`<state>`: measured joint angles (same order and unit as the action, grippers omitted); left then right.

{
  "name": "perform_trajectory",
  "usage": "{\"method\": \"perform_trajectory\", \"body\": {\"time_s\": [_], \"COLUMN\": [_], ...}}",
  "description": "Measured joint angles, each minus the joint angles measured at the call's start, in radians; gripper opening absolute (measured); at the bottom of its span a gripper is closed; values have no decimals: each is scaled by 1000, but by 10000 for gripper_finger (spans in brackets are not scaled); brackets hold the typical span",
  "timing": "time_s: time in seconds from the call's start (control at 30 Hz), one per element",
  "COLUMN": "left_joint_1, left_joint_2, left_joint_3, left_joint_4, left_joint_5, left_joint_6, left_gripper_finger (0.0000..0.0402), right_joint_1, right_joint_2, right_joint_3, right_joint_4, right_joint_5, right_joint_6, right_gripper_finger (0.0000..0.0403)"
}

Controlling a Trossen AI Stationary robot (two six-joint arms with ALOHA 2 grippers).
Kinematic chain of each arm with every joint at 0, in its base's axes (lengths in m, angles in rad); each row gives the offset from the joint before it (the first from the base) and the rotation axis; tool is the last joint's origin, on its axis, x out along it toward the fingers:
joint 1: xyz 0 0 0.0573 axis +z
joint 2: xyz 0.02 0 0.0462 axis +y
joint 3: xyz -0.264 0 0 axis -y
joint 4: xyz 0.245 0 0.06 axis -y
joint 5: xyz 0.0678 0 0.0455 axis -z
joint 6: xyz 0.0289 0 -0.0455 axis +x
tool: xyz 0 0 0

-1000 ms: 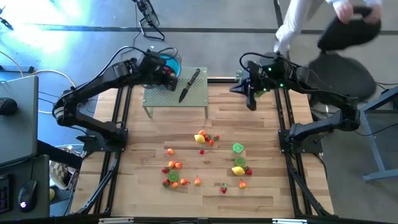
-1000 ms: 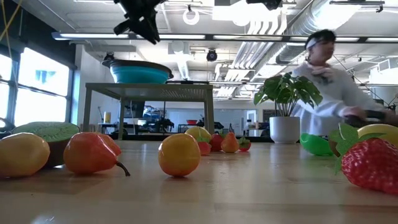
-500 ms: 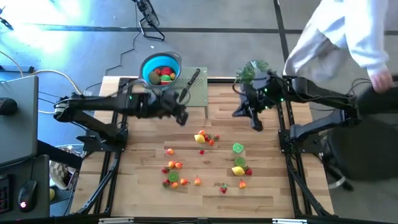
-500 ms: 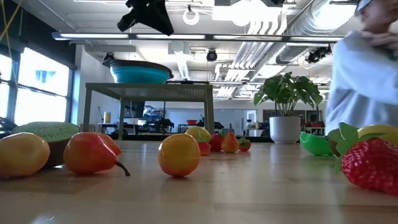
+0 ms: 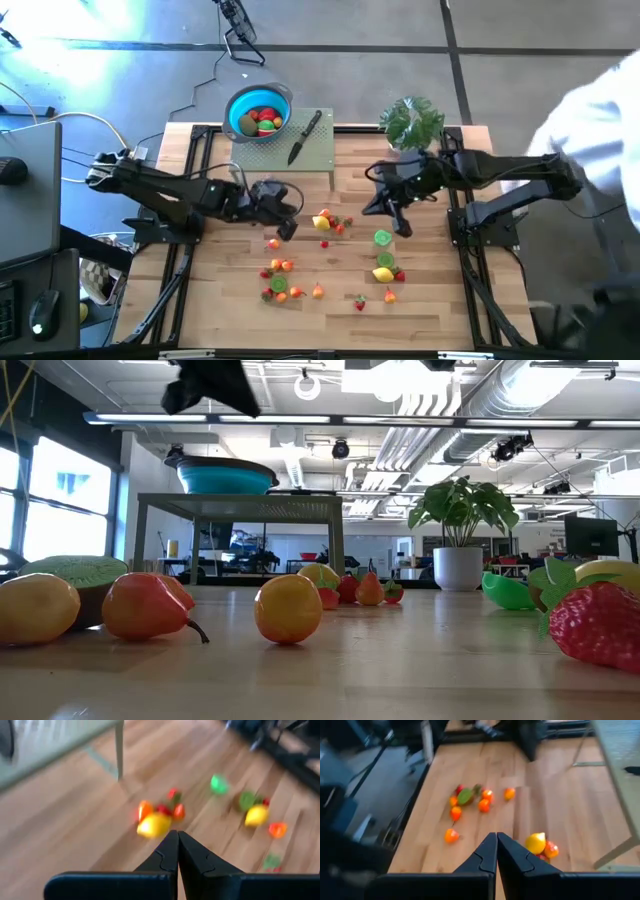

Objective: Pick & Place Fruit
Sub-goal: Put the orange pear into the strainer bowl on the shelf

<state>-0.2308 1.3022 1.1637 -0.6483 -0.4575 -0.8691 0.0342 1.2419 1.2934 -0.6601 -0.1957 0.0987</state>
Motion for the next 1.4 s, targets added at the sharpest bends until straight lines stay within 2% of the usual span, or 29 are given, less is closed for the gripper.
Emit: {"method": "perform_trajectory", "body": {"time_s": [0.1,0.2,0.4,0.53,0.6,0.7,0.9,0.97,1.1,1.3,1.4], "left_joint_1": [-48,-107,-209,-260,-271,-274,-263,-252,-241,-240,-240], "left_joint_2": [0,4,-10,-11,-12,-11,-11,-11,-33,-66,-71], "left_joint_3": [0,0,-1,-1,-20,-80,-292,-353,-417,-428,-428], "left_joint_4": [-104,-217,-326,-342,-301,-155,383,497,519,467,411], "left_joint_5": [4,-64,-178,-205,-210,-208,-170,-161,-146,-129,-128], "left_joint_6": [-51,-64,-136,-150,-150,-143,5,9,0,5,-7], "left_gripper_finger": [1,1,1,1,1,0,0,0,0,0,0], "right_joint_1": [2,1,5,14,16,29,53,58,71,78,74], "right_joint_2": [0,0,0,0,0,0,0,0,0,10,10], "right_joint_3": [-43,-90,-169,-210,-225,-239,-243,-243,-243,-242,-242], "right_joint_4": [97,201,315,355,376,381,388,388,438,740,836], "right_joint_5": [69,116,117,120,137,175,217,217,218,168,168], "right_joint_6": [76,143,244,282,303,326,324,324,321,226,198], "right_gripper_finger": [3,3,3,3,3,3,3,3,3,3,3]}}
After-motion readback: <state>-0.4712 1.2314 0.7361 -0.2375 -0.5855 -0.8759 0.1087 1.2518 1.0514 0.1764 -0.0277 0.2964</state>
